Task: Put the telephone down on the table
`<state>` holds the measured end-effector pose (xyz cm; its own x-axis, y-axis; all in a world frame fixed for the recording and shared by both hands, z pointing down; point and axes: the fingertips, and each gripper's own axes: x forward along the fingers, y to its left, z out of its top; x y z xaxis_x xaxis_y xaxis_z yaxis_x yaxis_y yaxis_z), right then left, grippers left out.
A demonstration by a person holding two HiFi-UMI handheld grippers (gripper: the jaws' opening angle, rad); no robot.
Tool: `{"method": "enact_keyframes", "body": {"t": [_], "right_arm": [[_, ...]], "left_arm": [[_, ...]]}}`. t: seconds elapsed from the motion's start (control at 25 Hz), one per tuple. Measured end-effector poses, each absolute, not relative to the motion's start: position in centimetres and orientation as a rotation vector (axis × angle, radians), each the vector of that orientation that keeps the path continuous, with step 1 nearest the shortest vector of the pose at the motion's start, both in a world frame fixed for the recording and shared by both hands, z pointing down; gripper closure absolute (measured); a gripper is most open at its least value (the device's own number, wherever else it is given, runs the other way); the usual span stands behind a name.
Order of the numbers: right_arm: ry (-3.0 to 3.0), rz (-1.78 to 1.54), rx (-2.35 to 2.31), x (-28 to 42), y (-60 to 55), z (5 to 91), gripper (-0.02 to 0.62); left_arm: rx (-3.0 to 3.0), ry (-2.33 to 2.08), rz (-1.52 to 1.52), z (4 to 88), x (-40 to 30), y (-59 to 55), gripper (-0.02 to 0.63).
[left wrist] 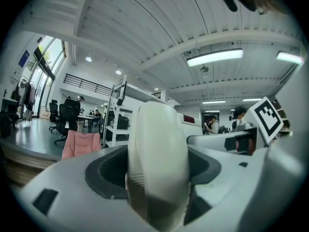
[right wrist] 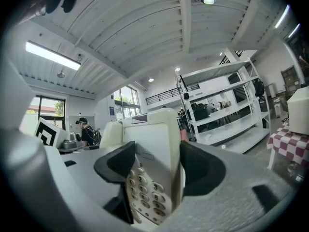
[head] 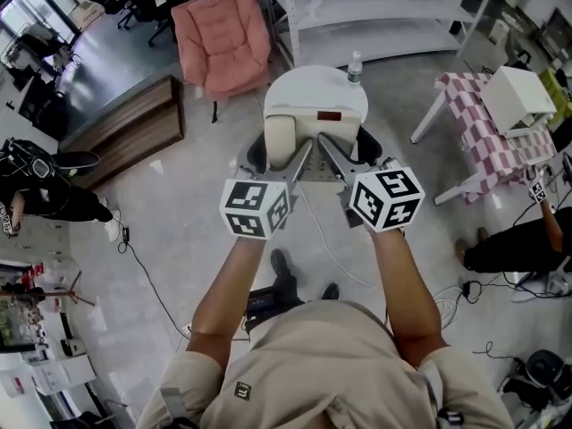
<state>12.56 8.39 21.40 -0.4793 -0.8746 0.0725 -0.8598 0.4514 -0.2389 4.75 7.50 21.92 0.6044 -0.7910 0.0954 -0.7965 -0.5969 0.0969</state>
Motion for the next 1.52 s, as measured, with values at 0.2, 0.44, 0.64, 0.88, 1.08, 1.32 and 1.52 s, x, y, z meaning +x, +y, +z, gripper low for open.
{"method": "enact_keyframes", "body": {"t": [0.2, 0.44, 0.64, 0.88, 1.08, 1.32, 1.52], "right_arm": [[2.598, -0.367, -1.627, 11.4, 5.1, 21.2, 0.328], [2.558, -0.373, -1.675, 9.4, 0.9, 20.5, 0.328], [2.531, -0.378, -1.711, 8.0, -2.0, 20.8, 0.328], [2.49, -0.381, -1.766, 6.6, -4.8, 20.8, 0.328], [2.465, -0.356, -1.799, 5.1, -6.6, 20.4, 0.327], [2.461, -0.355, -1.814, 4.3, -8.7, 20.3, 0.327], [2.476, -0.376, -1.796, 4.8, -10.7, 21.9, 0.327]], "left_arm": [[2.719, -1.284, 0.05, 21.8, 3.6, 3.9, 0.288], [2.746, -1.229, 0.059, 21.1, 1.7, -0.6, 0.288], [2.759, -1.188, 0.07, 21.4, 0.3, -3.7, 0.288], [2.785, -1.121, 0.078, 21.5, -1.0, -6.9, 0.288], [2.805, -1.089, 0.062, 21.1, -2.4, -8.8, 0.288], [2.798, -1.077, 0.056, 21.1, -3.1, -11.0, 0.288], [2.782, -1.089, 0.071, 22.7, -2.7, -12.9, 0.288]]}}
